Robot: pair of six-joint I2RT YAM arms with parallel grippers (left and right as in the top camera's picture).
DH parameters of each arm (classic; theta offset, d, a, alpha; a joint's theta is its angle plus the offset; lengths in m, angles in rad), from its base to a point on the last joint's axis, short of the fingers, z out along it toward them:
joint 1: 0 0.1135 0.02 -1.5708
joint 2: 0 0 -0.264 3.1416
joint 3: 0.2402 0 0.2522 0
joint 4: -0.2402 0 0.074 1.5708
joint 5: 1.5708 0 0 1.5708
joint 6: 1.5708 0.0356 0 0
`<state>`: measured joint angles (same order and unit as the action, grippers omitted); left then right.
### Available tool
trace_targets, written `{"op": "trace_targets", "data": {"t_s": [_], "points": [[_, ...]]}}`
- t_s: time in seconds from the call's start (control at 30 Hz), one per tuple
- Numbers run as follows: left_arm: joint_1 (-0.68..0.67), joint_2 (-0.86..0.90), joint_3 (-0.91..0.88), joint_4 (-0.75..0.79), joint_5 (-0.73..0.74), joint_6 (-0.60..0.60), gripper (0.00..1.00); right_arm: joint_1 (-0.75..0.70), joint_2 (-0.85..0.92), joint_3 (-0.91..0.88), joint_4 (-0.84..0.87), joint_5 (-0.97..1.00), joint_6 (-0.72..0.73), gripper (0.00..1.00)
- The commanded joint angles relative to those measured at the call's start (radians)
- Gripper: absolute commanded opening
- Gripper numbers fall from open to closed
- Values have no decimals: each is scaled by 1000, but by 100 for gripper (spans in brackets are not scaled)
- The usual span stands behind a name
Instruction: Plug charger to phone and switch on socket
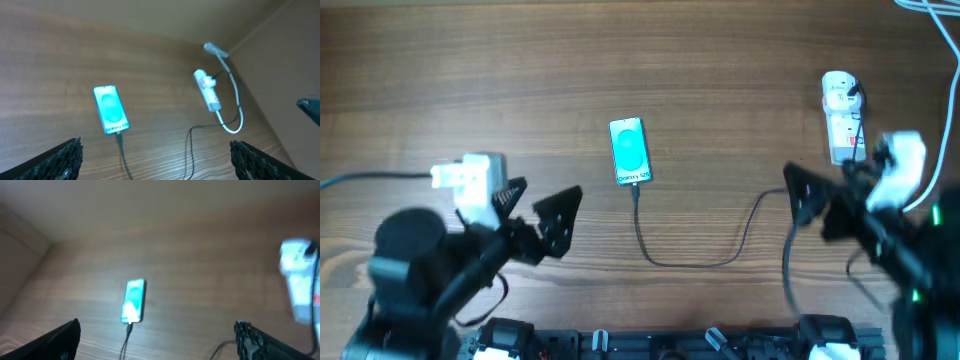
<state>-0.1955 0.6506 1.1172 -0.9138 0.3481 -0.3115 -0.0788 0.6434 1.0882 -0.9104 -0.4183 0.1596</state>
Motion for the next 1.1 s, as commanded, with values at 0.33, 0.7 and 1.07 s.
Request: {"op": "trace_targets", "data": {"t_s": [0.33,0.7,1.07], "points": [[-5,-54,0,3,-9,16,100,5,-132,-122,-45,22,-52,100],[-5,-54,0,3,-9,16,100,5,-132,-122,-52,23,-52,100],[55,-201,0,3,-9,16,100,5,-132,-122,-52,23,-52,100]]}}
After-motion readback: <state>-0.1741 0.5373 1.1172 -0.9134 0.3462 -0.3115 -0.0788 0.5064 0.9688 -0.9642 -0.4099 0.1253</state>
